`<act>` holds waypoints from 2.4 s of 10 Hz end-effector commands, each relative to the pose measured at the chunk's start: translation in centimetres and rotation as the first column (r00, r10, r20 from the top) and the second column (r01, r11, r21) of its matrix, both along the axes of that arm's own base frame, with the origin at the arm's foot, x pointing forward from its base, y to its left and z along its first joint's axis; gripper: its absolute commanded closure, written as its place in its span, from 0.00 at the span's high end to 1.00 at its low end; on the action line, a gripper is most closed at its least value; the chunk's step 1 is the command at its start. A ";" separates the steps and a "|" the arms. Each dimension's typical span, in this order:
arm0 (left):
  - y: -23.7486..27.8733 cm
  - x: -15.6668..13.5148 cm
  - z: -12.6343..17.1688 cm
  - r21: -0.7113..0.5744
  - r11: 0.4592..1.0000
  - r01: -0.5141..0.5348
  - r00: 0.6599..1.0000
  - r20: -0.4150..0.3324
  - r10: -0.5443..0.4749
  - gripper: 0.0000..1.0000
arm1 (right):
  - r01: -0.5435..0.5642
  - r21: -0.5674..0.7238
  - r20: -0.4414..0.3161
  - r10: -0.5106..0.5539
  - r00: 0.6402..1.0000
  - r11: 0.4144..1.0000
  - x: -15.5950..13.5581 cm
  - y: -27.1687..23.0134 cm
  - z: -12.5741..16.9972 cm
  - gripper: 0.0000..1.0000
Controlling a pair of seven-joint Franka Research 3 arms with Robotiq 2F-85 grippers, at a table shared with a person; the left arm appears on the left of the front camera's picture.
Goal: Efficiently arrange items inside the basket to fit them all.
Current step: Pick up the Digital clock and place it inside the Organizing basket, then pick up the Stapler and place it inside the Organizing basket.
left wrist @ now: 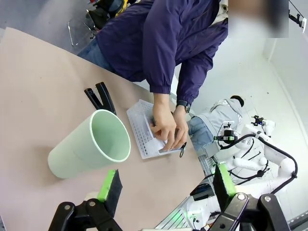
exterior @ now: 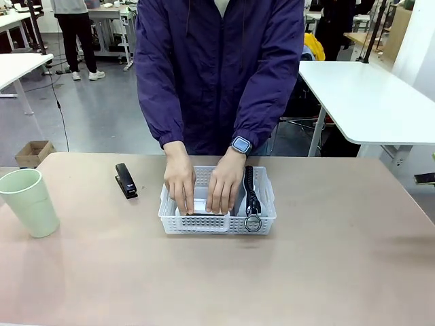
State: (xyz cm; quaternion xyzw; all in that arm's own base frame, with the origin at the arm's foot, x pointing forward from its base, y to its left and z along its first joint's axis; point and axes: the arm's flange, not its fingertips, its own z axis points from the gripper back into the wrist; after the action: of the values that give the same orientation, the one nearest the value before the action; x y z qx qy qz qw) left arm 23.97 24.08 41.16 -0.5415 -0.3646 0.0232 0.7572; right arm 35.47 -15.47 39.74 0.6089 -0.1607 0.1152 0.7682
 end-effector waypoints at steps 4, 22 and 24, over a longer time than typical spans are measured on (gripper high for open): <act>0.0 0.0 0.1 -0.008 1.000 -0.001 0.999 0.033 0.001 1.00 | -0.010 0.005 -0.008 0.010 1.000 1.000 -0.5 0.3 -0.5 1.00; -12.1 7.1 13.1 0.397 0.866 0.304 0.953 -0.116 -0.281 1.00 | -0.010 0.005 -0.008 0.010 1.000 1.000 -0.5 0.3 -0.5 1.00; -20.6 8.8 9.8 0.494 0.743 0.452 0.891 -0.216 -0.399 1.00 | -0.010 0.005 -0.008 0.010 1.000 1.000 -0.5 0.3 -0.5 1.00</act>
State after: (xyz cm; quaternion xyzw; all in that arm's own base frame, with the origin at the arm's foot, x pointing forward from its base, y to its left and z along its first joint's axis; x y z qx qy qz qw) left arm 32.34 5.93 52.71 -0.4064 -0.2116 -0.1974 0.8667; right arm 35.34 -15.17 39.13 0.6124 -0.1541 0.1115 0.7673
